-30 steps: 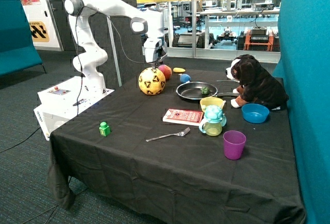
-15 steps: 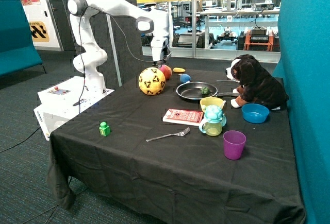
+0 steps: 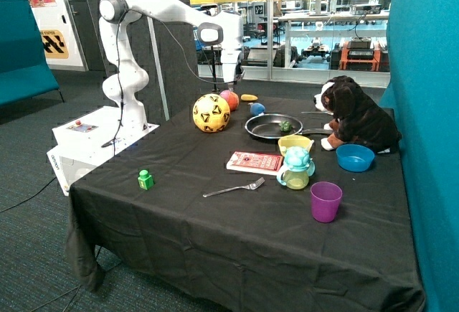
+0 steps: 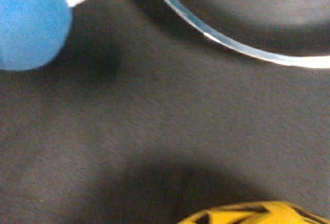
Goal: Sort the balls from left to right in order of size
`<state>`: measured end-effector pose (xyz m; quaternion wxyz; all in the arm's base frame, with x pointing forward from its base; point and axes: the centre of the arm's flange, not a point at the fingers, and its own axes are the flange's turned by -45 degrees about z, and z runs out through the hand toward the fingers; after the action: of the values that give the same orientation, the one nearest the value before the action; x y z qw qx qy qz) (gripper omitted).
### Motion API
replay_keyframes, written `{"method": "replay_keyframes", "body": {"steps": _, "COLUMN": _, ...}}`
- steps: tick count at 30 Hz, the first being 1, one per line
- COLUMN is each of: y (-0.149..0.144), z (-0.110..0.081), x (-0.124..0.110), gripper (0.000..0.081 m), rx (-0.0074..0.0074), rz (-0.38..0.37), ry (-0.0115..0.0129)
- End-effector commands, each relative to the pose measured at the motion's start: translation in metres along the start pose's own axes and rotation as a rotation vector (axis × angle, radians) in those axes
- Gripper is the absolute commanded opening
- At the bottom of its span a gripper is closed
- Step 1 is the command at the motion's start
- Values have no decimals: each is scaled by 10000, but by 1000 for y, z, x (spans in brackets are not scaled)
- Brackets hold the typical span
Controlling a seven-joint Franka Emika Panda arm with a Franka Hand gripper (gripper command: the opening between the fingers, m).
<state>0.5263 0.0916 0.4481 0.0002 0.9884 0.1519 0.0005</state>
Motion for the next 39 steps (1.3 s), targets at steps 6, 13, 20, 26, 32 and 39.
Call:
{"method": "replay_keyframes", "body": {"steps": 6, "y": -51, "z": 4, "x": 27, "gripper": 808, "rx": 6, "rz": -1185, "ry": -10}}
{"method": "replay_keyframes", "body": {"steps": 13, "y": -77, "z": 5, "x": 39, "gripper": 808, "rx": 7, "rz": -1792, "ry": -10}}
{"method": "replay_keyframes", "body": {"steps": 20, "y": -101, "z": 9, "x": 49, "gripper": 808, "rx": 7, "rz": -2252, "ry": -9}}
{"method": "replay_keyframes", "body": {"steps": 26, "y": -117, "z": 21, "x": 51, "gripper": 808, "rx": 7, "rz": -2625, "ry": -9}}
{"method": "replay_keyframes", "body": {"steps": 32, "y": -124, "z": 32, "x": 51, "gripper": 808, "rx": 7, "rz": -2784, "ry": -9}}
{"method": "replay_keyframes", "body": {"steps": 39, "y": -125, "z": 48, "x": 57, "gripper": 808, "rx": 7, "rz": -2699, "ry": -9}}
